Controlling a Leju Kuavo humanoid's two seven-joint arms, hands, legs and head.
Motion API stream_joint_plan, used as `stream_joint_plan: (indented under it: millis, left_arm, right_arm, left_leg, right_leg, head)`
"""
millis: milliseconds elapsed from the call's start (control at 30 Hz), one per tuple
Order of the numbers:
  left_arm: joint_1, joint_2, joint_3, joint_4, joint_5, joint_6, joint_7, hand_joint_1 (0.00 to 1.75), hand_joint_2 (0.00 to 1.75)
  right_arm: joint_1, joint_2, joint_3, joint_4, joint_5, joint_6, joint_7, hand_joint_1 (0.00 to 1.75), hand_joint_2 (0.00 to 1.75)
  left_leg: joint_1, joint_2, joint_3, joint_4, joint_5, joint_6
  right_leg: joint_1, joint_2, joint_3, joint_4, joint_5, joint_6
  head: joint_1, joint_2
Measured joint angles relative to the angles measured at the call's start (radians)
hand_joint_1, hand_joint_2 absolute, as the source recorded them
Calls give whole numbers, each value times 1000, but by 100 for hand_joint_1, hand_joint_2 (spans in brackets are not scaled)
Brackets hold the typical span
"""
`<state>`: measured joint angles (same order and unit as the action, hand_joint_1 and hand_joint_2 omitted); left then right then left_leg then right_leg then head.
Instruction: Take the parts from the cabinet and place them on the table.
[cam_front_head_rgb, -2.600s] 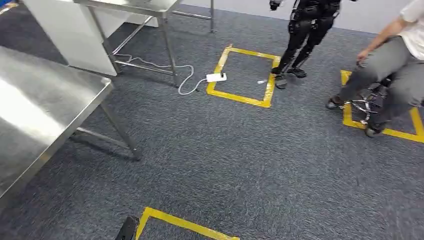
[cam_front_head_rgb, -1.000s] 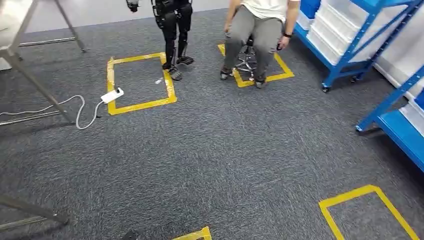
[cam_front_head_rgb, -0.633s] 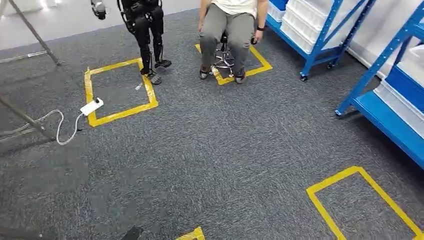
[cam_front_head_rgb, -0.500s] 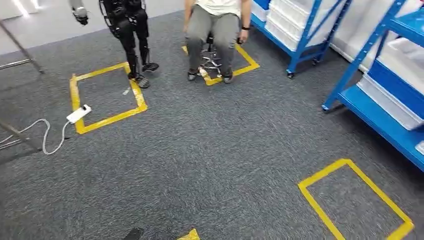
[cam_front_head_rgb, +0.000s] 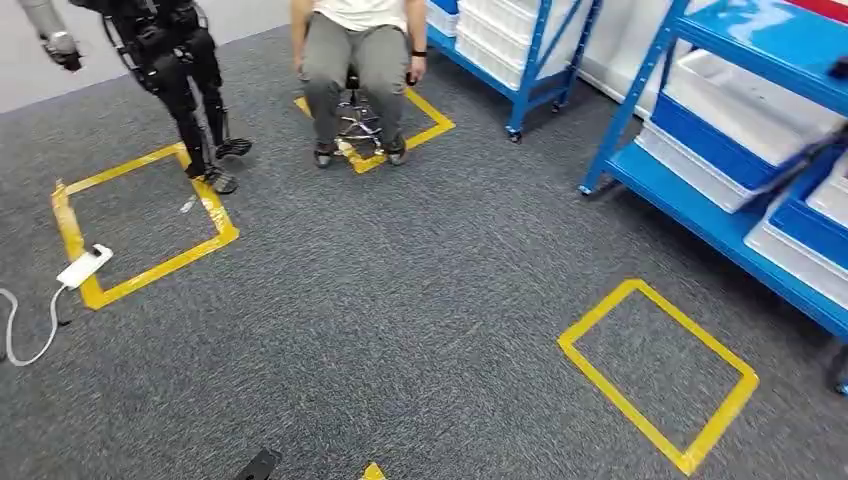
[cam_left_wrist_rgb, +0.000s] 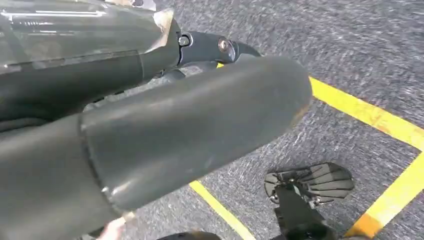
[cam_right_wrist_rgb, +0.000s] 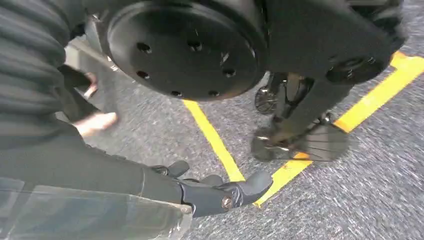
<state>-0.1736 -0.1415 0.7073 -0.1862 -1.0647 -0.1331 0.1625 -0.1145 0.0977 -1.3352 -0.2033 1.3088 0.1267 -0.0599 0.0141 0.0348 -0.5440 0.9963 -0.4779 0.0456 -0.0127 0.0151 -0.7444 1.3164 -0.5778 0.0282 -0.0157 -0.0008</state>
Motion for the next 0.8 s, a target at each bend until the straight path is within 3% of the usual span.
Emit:
stream_joint_plan:
  millis: [33, 67, 100, 133, 167, 200, 233, 267, 300, 333, 367, 400, 433, 500, 533, 567, 633, 667, 700, 733, 800]
  left_arm:
    - [0, 0, 0, 0, -2, 1, 0, 0, 0]
    - [0, 0, 0, 0, -2, 4, 0, 0, 0]
    - [0, -1, 0, 0, -3, 6, -2, 0, 0]
    - [0, -2, 0, 0, -3, 7, -3, 0, 0]
    - [0, -2, 0, 0, -4, 7, -5, 0, 0]
    - [1, -1, -1, 0, -4, 7, -6, 0, 0]
    - [0, -1, -1, 0, -4, 7, -6, 0, 0]
    - [-1, 1, -1, 0, -5, 8, -7, 0, 0]
    - [-2, 2, -1, 0, -5, 9, -8, 0, 0]
    - [-3, -2, -2, 0, -5, 9, -8, 0, 0]
    - [-3, -2, -2, 0, -5, 9, -8, 0, 0]
    - [-3, -1, -5, 0, -5, 11, -9, 0, 0]
    - [0, -1, -7, 0, -5, 11, -9, 0, 0]
    - [5, -1, -8, 0, -6, 14, -5, 0, 0]
    - [7, 0, -8, 0, -7, 18, -3, 0, 0]
    - [8, 0, -8, 0, -7, 19, -2, 0, 0]
    - [8, 2, -8, 0, -9, 21, 0, 0, 0]
    - [8, 3, -8, 0, -12, 22, 0, 0, 0]
    - [9, 2, -8, 1, -13, 22, 0, 0, 0]
    - [10, 2, -9, 1, -13, 22, 0, 0, 0]
    - [9, -1, -9, 1, -15, 21, 1, 0, 0]
  right_arm:
    - [0, 0, 0, 0, 0, 0, 0, 0, 175]
    - [0, 0, 0, 0, 0, 0, 3, 0, 175]
    - [0, -1, 0, 0, 1, -2, 6, 0, 175]
    - [2, -1, 0, 0, 1, -3, 7, 0, 175]
    - [1, -1, 0, 0, 2, -3, 7, 0, 175]
    - [0, 1, 0, 0, 1, -3, 7, 0, 175]
    - [-1, 2, 0, 0, 1, -3, 7, 0, 175]
    - [1, 5, 0, 1, 1, -3, 7, 0, 175]
    - [4, 6, 0, 1, 1, -3, 7, 0, 175]
    - [4, 5, 0, 1, 1, -3, 8, 0, 175]
    - [4, 4, 0, 1, 1, -3, 8, 0, 175]
    - [4, 6, 0, 1, 1, -3, 9, 0, 175]
    - [2, 5, 0, 1, 1, -3, 9, 0, 175]
    - [1, 8, 0, 1, 1, -2, 10, 0, 175]
    - [3, 8, 0, 1, 0, -1, 10, 0, 175]
    - [6, 8, 0, 1, 0, -1, 11, 0, 175]
    - [7, 8, 0, 1, 0, -1, 11, 0, 175]
    - [5, 9, 0, 1, 0, -1, 10, 0, 175]
    - [3, 8, 0, 1, 0, -1, 10, 0, 175]
    - [0, 8, 0, 1, -1, -1, 9, 0, 175]
    - [6, 8, 0, 1, -2, -1, 7, 0, 175]
  left_leg:
    - [0, 14, 1, 0, -1, -1]
    - [1, 25, 2, 0, -2, -3]
    - [3, 36, 5, 0, -5, -6]
    - [3, 45, 9, 1, -8, -11]
    - [-1, 54, 13, 1, -11, -17]
    - [-6, 63, 16, 1, -15, -25]
    - [-6, 69, 21, 2, -19, -31]
    - [-13, 76, 25, 4, -25, -34]
    - [-8, 84, 24, 8, -30, -41]
    - [-1, 91, 26, 12, -35, -49]
    - [6, 50, 25, 29, -49, -57]
    - [8, 4, 3, 76, -82, -57]
    - [7, -20, -37, 159, -128, -55]
    - [7, -33, -118, 313, -187, -54]
    - [7, -34, -140, 344, -185, -52]
    - [7, -34, -137, 325, -158, -50]
    - [10, -45, -78, 186, -66, -49]
    - [16, -71, -40, 101, -24, -52]
    - [26, -128, -19, 51, -21, -58]
    - [24, -127, -21, 45, -21, -54]
    - [10, -103, -22, 45, -20, -39]
  right_leg:
    - [-1, -3, 6, -6, 8, 9]
    - [-3, -7, 37, -58, 30, 20]
    - [-6, -17, 87, -146, 63, 30]
    - [-10, -44, 149, -256, 97, 39]
    - [-9, -89, 179, -318, 110, 32]
    - [5, -93, 178, -313, 116, 26]
    - [6, -79, 179, -313, 116, 12]
    - [-5, -70, 179, -313, 117, 5]
    - [-18, -54, 182, -309, 117, 6]
    - [-18, -42, 180, -307, 116, 3]
    - [-18, -33, 181, -308, 118, -3]
    - [-17, -25, 181, -308, 117, -5]
    - [-16, -13, 179, -308, 118, -17]
    - [-13, 11, 177, -307, 119, -23]
    - [-13, 26, 178, -307, 119, -23]
    - [-13, 39, 179, -307, 119, -23]
    - [-17, 67, 184, -305, 118, -22]
    - [-19, 81, 185, -303, 118, -21]
    - [-12, 90, 179, -298, 115, -14]
    - [-6, 101, 172, -290, 113, -8]
    - [-3, 121, 153, -304, 123, 7]
  head:
    - [-1, 0]
    - [0, 0]
    - [0, 0]
    - [0, 0]
    - [2, 0]
    - [1, 0]
    - [0, 0]
    - [-1, 0]
    - [-2, 0]
    - [-5, 0]
    - [-5, 0]
    - [-5, 0]
    - [-9, 0]
    - [-11, 0]
    - [-11, 0]
    - [-11, 0]
    - [-10, 0]
    - [-11, 0]
    - [-11, 0]
    - [-9, 0]
    - [-7, 0]
